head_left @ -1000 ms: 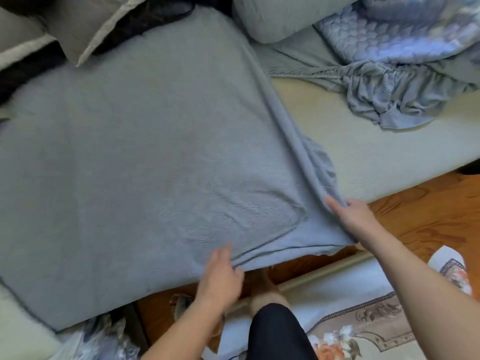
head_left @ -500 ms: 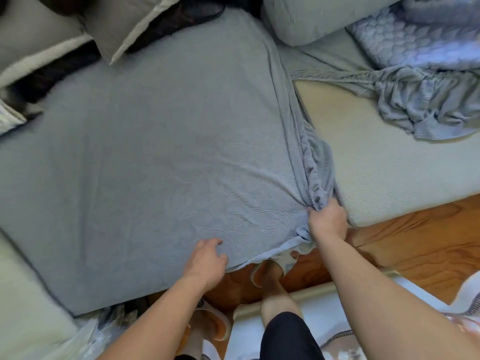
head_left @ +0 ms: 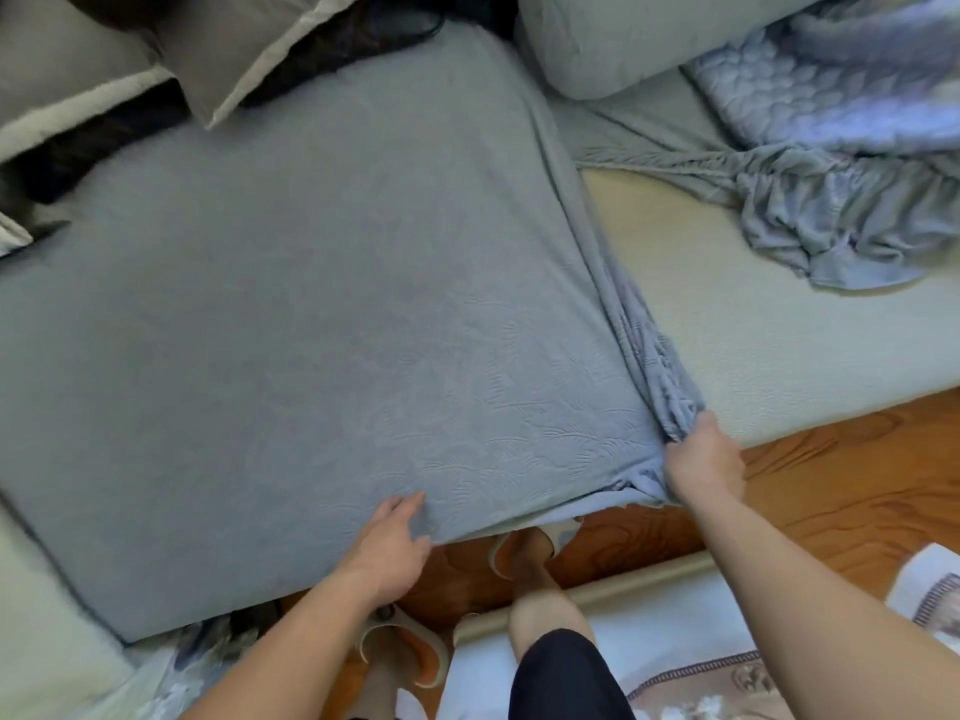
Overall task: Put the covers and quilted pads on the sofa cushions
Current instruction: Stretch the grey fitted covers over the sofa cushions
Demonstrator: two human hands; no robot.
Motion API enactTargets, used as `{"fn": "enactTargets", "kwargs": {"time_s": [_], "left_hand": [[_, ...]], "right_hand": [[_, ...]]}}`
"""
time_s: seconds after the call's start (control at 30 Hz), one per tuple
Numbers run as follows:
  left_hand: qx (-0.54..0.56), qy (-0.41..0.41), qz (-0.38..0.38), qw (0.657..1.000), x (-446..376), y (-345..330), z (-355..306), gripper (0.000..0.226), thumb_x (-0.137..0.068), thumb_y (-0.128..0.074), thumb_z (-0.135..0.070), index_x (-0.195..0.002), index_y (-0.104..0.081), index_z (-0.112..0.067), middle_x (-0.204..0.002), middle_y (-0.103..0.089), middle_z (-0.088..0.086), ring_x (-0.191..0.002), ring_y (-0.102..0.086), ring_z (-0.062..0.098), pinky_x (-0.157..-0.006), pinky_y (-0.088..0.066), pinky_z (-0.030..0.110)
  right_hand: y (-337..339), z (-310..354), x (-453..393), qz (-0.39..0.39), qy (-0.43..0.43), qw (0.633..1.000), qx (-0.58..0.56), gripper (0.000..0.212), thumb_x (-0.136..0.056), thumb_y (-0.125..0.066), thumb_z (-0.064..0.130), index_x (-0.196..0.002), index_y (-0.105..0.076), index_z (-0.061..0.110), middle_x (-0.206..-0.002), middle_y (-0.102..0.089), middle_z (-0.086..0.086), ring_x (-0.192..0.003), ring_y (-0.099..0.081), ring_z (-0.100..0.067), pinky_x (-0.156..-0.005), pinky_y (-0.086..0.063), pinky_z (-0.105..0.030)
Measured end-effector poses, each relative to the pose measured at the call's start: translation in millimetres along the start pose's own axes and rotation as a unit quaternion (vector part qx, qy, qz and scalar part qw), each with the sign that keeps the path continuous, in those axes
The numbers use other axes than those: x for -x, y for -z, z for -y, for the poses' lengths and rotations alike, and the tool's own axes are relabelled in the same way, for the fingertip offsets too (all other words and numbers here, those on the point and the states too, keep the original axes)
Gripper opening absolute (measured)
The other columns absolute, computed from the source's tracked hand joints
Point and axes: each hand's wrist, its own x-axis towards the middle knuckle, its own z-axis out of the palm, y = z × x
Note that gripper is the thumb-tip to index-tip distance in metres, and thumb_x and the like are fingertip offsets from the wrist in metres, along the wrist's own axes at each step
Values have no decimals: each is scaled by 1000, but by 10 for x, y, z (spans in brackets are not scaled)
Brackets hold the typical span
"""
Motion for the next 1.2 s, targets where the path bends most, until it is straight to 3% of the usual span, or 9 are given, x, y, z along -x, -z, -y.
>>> {"fn": "enactTargets", "kwargs": {"time_s": [0.33, 0.47, 0.7, 0.77, 0.87, 0.93, 0.97, 1.07, 1.2], "left_hand": [[-163, -117, 0, 980, -190, 44, -813, 65, -99, -46, -27, -158, -21, -32, -155, -28, -1, -142, -33, 21, -116, -29, 30], [-206, -199, -20, 958, -327, 220, -1394, 64, -100, -47, -27, -158, -21, -30, -160, -20, 0, -146, -26, 22, -119, -26, 35], [-372, -261, -27, 890, -875, 663, -2024, 71, -99, -41, -28, -159, -4, -35, -168, 8, 0, -154, 6, 26, -124, -14, 46], [-419, -279, -41, 863, -1006, 777, -2171, 69, -101, -39, -31, -159, -3, -35, -168, 11, 1, -154, 9, 26, -123, -11, 46], [-489, -308, -58, 814, -1208, 931, -2311, 63, -103, -35, -38, -159, -6, -36, -168, 10, 4, -154, 9, 27, -123, -7, 46], [-535, -334, -64, 773, -1333, 994, -2364, 62, -103, -32, -47, -158, -5, -39, -168, 8, 3, -154, 7, 28, -124, -6, 46], [-554, -350, -70, 752, -1390, 1017, -2404, 62, -103, -30, -51, -158, -4, -41, -168, 6, 1, -154, 6, 29, -124, -5, 47], [-584, -411, -77, 695, -1566, 1032, -2649, 62, -101, -21, -60, -159, -8, -40, -168, -4, -2, -154, -2, 28, -124, -6, 46], [-604, -487, -90, 624, -1727, 949, -2978, 72, -88, -12, -65, -149, -40, -38, -151, -43, -6, -140, -35, 23, -119, -21, 41]], "right_hand": [[-182, -389, 156, 117, -3, 945, -307, 14, -96, -65, 22, -82, -67, 20, -75, -65, -1, -78, -62, -25, -67, -47, -32], [-58, -444, 233, 204, -60, 844, -492, 26, -99, -61, 32, -116, -66, 13, -102, -75, -7, -94, -72, -24, -86, -57, -40], [-21, -496, 220, 325, -99, 652, -677, 40, -100, -55, 34, -124, -68, 5, -121, -70, -19, -116, -66, -33, -106, -45, -47], [-136, -563, 188, 282, -90, 698, -652, 45, -89, -69, 39, -123, -69, 10, -119, -72, -14, -112, -68, -29, -104, -49, -45], [-273, -702, 227, 184, -54, 847, -496, 33, -81, -80, 39, -108, -76, 21, -102, -77, 1, -93, -73, -13, -85, -55, -29], [-312, -785, 266, 159, -59, 863, -475, 19, -84, -78, 34, -89, -78, 16, -90, -77, -4, -82, -70, -17, -74, -51, -30], [-324, -827, 266, 147, -70, 835, -526, 25, -84, -77, 34, -86, -75, 10, -88, -76, -9, -82, -69, -22, -74, -50, -33], [-346, -838, 256, 127, -106, 623, -765, 40, -87, -68, 29, -108, -69, -4, -106, -73, -23, -98, -69, -34, -87, -55, -40], [-766, -668, 136, 143, -118, 579, -794, 25, -91, -65, 13, -111, -66, -3, -110, -70, -24, -98, -69, -32, -86, -57, -40]]}}
